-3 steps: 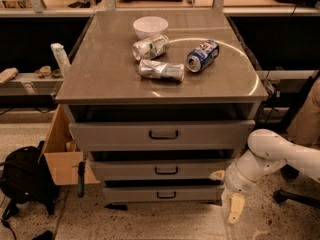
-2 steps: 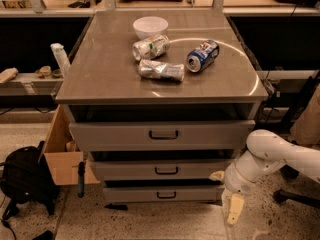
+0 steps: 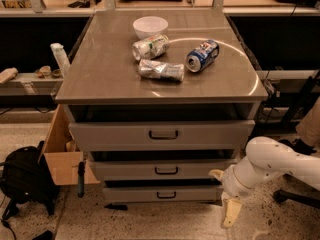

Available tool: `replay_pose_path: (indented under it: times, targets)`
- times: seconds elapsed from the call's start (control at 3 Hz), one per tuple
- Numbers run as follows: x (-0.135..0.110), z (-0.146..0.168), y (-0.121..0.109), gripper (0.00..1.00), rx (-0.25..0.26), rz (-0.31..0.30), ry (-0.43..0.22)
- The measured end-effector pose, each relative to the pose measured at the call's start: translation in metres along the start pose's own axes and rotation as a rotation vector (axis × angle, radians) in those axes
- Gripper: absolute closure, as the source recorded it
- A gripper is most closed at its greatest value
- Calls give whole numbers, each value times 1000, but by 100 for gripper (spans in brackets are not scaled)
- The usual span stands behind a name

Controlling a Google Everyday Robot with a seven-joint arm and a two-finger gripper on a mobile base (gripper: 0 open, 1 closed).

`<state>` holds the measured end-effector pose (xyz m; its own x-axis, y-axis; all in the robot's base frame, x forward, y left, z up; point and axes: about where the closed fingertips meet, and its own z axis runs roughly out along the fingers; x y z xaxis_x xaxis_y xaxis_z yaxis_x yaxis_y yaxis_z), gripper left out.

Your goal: Open middle drawer

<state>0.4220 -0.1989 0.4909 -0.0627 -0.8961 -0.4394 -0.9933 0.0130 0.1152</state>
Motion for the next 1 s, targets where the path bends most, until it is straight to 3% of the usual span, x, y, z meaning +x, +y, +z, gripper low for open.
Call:
replay_pose_path:
  times: [0.33,1.0]
  targets:
    - [-6,0,-7,0,44,-34,5]
    - [-4,6,-9,0,62,-30,3]
